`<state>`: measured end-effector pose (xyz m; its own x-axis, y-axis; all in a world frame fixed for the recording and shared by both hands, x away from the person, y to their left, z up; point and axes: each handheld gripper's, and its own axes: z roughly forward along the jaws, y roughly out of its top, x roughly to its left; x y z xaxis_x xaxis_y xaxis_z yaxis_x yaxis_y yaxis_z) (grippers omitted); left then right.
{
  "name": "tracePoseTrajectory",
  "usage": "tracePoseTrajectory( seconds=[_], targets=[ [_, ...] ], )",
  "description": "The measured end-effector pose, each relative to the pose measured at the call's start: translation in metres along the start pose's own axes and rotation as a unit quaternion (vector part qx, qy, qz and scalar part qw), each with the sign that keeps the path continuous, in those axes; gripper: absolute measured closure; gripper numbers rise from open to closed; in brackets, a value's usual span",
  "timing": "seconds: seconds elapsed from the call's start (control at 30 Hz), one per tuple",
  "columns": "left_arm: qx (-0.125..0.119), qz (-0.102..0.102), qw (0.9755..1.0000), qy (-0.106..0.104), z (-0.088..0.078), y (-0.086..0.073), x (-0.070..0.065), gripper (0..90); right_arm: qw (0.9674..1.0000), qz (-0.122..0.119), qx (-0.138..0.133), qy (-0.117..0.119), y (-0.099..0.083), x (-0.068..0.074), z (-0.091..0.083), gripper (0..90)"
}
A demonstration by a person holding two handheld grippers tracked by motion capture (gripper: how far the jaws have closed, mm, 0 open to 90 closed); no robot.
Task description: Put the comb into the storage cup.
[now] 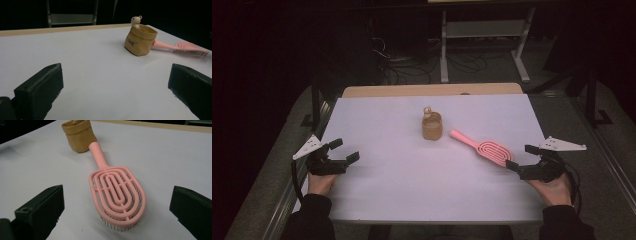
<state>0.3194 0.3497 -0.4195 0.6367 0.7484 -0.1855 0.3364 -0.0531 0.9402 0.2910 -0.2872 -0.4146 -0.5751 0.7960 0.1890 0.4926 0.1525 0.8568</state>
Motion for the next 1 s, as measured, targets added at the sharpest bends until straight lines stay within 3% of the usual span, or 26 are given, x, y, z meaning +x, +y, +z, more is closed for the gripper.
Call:
tracePoseTrajectory(
  seconds=[1.0],
  targets=[
    [0.014,0.007,0.9999,-0.007,0.0038,-0.0046,-0.0057,0.0,0.9999,-0.003,-0.004,0.013,0.0062,0.0075,-0.0047,0.0]
  ],
)
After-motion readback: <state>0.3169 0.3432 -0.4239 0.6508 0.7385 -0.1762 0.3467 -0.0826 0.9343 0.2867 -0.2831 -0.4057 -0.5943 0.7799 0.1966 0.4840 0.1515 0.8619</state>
